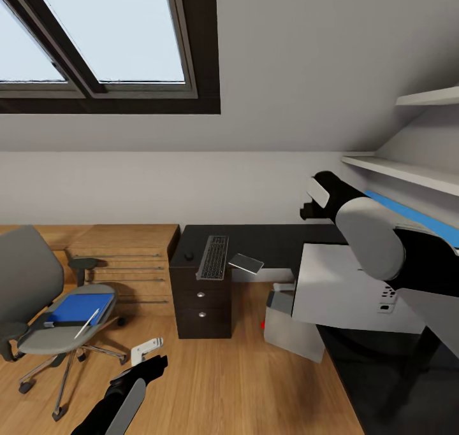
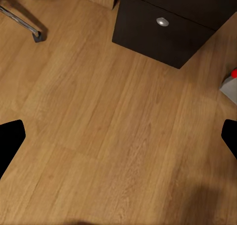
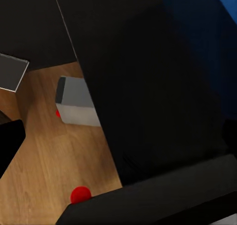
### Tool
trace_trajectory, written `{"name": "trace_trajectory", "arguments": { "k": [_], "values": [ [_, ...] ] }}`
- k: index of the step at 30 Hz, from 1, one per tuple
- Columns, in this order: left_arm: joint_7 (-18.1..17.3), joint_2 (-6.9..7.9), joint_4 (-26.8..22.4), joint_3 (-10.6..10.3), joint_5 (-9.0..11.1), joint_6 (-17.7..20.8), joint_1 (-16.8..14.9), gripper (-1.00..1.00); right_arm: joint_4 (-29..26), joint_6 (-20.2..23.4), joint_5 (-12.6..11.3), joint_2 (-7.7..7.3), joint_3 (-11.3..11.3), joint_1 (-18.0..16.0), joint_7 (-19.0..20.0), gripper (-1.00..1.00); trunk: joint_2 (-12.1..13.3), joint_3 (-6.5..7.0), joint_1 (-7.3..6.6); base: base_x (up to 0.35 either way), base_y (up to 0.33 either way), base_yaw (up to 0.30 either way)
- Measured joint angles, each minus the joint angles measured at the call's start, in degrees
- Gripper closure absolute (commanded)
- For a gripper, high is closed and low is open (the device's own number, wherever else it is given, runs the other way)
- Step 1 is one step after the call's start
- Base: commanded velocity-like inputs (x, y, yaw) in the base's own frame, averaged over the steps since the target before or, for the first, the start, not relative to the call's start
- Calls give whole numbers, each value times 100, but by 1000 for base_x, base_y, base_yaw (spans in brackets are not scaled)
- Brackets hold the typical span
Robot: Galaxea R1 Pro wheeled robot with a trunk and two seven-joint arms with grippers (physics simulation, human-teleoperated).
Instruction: In the bedroom, organize the workspace by keeping the computer under the desk, ensuring the monitor is on the desk, placing the keyboard on the desk next to the monitor, placing the mouse on the desk next to the keyboard, moving the folder from the swivel chair onto the desk next to the mouse, stacking the notebook on top of the folder with the pen on top of the notebook, and positioning the swivel chair next to the desk.
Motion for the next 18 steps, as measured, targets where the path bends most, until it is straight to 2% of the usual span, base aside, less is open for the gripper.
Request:
{"name": "trace_trajectory", "arguments": {
  "k": [18],
  "values": [
    [0, 8, -1, 8, 0, 0, 0, -100, 262, -59, -19, -154, -1, 0, 5, -100, 0, 0, 0, 0, 0, 0]
  ]
}}
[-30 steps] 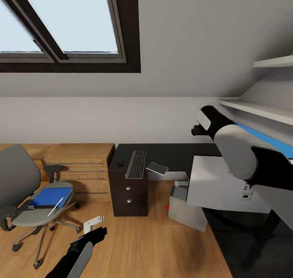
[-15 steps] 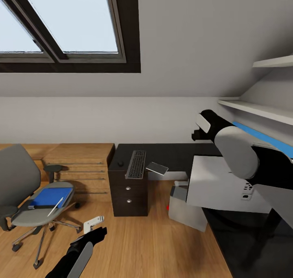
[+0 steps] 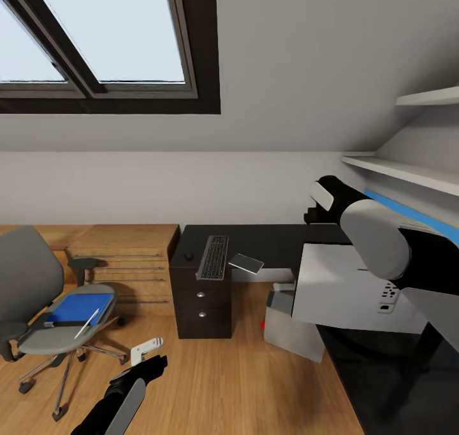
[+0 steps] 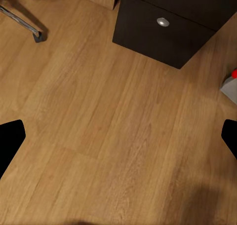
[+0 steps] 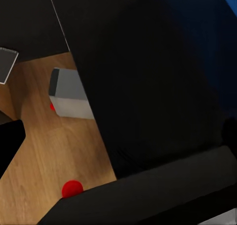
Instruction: In the bedroom, organize the workspace by keeping the computer under the desk, ensuring the monitor is on the desk, placing the keyboard on the desk next to the monitor, placing the mouse on the desk next to the keyboard, moving the folder from the swivel chair onto the desk next to the mouse, stacking the notebook on top of the folder with the pen on top of the notebook, and positioning the swivel chair next to the desk.
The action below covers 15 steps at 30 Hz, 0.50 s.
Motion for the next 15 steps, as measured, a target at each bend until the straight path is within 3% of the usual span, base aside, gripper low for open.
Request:
{"name": "trace_trajectory", "arguments": {
  "k": [15],
  "values": [
    [0, 1, -2, 0, 0, 0, 0, -100, 219, -2, -6, -8, -3, 0, 10, -100, 0, 0, 0, -2, 0, 0]
  ]
}}
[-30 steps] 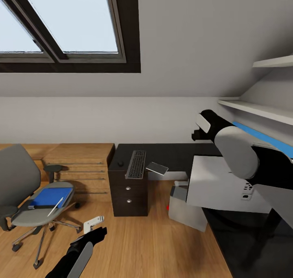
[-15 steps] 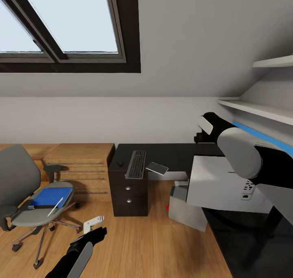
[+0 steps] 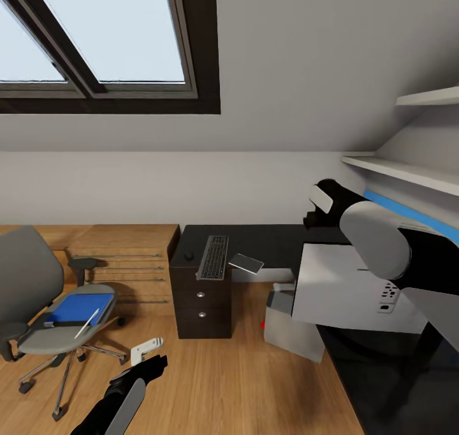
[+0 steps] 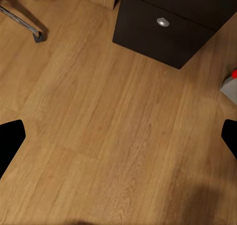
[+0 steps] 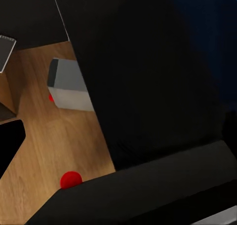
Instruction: In the bedroom, organize the workspace by keeping the computer under the desk, ensuring the monitor is on the desk, placing the keyboard on the desk next to the monitor, placing the mouse on the desk next to the keyboard, moving the folder from the swivel chair onto the desk next to the mouse, stacking the notebook on top of the folder with the pen on top of the notebook, and positioning the swivel chair next to the desk.
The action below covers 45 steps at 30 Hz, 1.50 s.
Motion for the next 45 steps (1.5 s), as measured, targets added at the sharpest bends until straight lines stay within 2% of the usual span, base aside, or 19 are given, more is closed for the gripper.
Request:
{"name": "trace_trajectory", "arguments": {
  "k": [25, 33, 45],
  "values": [
    [2, -6, -7, 0, 0, 0, 0, -100, 35, 0, 1, 0, 3, 26, 0, -100, 0, 0, 1, -50, 0, 0],
    [0, -4, -10, -1, 0, 0, 0, -100, 39, 0, 1, 11, 4, 26, 1, -100, 0, 0, 1, -196, 0, 0],
    [0, -9, -16, 0, 0, 0, 0, -100, 41, -6, 1, 16, 3, 26, 1, -100, 0, 0, 0, -14, 0, 0]
  ]
}}
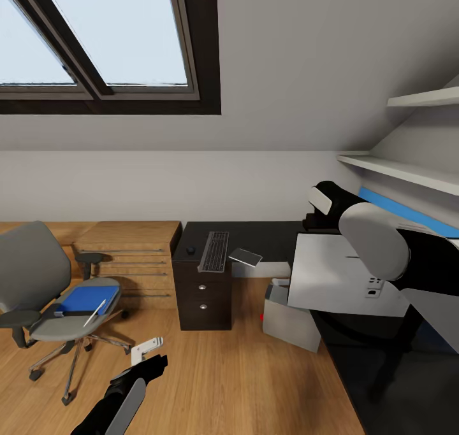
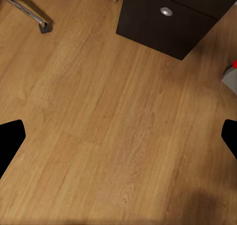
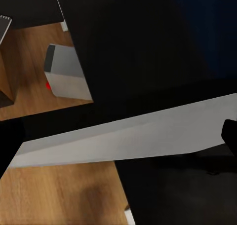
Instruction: In the bedroom, organize the workspace by keeping the computer under the desk, ensuring the monitor is on the desk, placing the keyboard on the desk next to the monitor, placing the mouse on the desk next to the keyboard, moving the folder from the swivel chair onto the desk next to the mouse, stacking the notebook on top of the folder with the pen on top of the notebook, and positioning the swivel chair next to the desk.
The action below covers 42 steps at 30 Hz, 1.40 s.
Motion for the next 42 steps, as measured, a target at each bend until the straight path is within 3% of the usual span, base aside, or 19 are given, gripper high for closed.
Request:
{"name": "trace_trajectory", "arguments": {
  "k": [6, 14, 28, 35, 42],
  "values": [
    [0, 0, 0, -3, 4, 0, 0, -100, -5, -30, -9, 3, 0, 0, 4, -100, 0, 0, 0, 0, 0, 0],
    [2, 0, 8, -7, 1, 0, 0, -100, -33, -603, -15, 8, -7, 0, -16, -100, -1, 0, -3, 121, 0, 0],
    [6, 0, 9, -9, 0, 0, 0, -100, -44, -679, -25, -1, -18, 0, 9, -100, -1, 0, -1, 93, 0, 0],
    [4, 0, 9, -4, 0, 0, 0, -100, -19, -680, -17, -4, -17, 0, 317, -100, 1, 0, 0, 185, 0, 0],
    [1, 0, 9, -7, 0, 0, 0, -100, -8, -681, -3, -7, -8, 37, 387, -100, -1, 0, -1, 85, 0, 0]
  ]
}}
